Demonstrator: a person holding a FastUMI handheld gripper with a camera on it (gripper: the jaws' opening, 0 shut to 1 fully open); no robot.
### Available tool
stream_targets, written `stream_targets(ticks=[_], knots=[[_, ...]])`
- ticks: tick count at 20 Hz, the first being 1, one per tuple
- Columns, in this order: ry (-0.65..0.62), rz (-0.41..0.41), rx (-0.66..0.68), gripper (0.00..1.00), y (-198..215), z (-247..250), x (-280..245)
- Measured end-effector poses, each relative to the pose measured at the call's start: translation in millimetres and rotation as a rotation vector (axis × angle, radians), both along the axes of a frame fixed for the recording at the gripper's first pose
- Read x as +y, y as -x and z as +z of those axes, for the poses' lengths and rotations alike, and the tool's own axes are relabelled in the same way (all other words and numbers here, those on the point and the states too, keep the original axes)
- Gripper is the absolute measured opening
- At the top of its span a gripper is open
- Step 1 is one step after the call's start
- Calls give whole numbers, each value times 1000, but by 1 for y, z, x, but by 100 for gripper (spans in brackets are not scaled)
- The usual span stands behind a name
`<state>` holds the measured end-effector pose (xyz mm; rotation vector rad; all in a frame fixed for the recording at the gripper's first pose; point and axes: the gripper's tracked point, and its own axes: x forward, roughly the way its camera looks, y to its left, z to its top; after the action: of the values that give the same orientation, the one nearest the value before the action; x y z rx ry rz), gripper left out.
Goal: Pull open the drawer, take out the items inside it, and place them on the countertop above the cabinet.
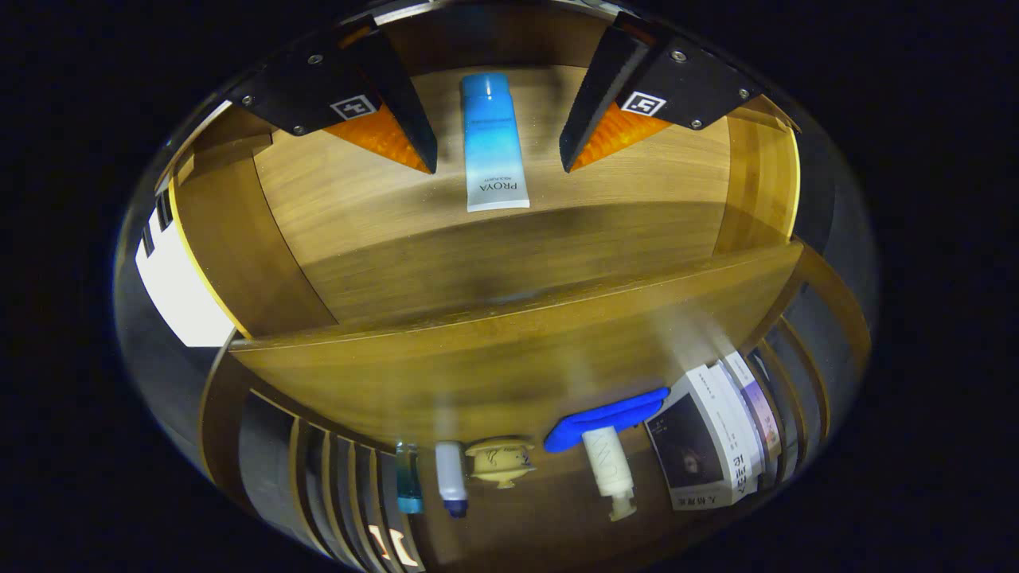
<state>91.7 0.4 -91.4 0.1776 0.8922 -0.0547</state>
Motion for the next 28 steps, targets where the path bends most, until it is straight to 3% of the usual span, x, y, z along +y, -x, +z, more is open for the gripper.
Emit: stream_targets(ticks=[6,12,15,17,18,22,24,28], knots=[[-26,-40,136,94,4,-21,-2],[-81,-97,229,82,9,-32,-4],[-63,-111,221,79,8,-33,-8],[-63,-117,203,71,7,-35,-10],[-69,-119,196,61,7,-29,-12],[-101,-135,165,45,6,-32,-13],[-150,-138,123,40,1,-26,-7],[-165,-183,29,39,-5,1,-13]])
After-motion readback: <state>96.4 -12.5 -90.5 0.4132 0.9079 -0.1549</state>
